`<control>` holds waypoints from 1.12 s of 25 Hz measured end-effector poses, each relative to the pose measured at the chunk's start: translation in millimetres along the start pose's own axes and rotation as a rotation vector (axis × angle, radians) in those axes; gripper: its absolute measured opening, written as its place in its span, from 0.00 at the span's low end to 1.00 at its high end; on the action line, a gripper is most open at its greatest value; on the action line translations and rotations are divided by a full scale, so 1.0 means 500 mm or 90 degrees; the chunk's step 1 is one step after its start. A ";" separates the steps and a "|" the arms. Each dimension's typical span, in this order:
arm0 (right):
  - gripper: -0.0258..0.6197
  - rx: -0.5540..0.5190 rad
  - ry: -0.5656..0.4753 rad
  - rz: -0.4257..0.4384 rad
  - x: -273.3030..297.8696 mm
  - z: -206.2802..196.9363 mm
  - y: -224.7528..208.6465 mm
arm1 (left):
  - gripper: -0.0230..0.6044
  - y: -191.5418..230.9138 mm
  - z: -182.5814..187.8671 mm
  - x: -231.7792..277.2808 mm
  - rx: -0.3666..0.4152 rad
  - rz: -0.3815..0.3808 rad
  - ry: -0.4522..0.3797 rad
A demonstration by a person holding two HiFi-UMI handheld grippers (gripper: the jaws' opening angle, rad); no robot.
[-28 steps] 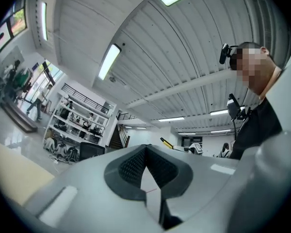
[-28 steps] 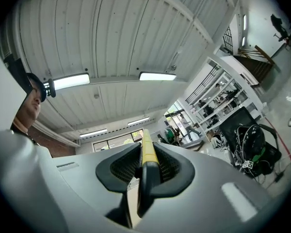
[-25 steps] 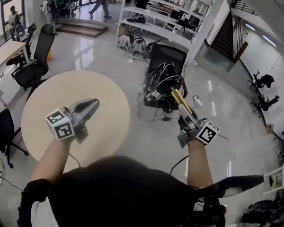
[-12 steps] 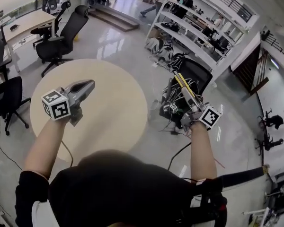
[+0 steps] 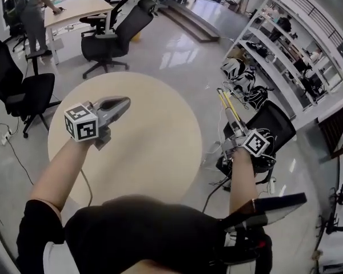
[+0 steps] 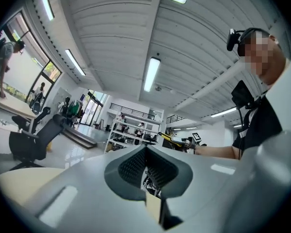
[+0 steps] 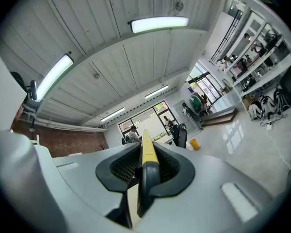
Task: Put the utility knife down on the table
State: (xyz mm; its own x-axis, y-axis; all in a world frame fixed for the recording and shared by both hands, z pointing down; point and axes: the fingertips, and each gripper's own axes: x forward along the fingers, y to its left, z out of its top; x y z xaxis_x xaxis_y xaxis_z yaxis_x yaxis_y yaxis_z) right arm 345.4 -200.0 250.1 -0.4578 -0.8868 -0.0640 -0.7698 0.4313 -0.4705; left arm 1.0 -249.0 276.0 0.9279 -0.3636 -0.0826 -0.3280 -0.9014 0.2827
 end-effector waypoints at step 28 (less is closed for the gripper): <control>0.18 0.259 0.229 0.015 0.650 -0.478 -0.691 | 0.03 0.561 -0.442 0.402 -0.112 0.136 0.162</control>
State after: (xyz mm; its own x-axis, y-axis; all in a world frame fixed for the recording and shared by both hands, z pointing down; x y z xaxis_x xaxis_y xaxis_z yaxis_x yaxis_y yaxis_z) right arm 356.4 -597.7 602.2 -0.6505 -0.7345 0.1930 -0.5563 0.2879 -0.7795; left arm 134.6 -522.9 549.8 0.8637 -0.4485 0.2300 -0.5036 -0.7498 0.4291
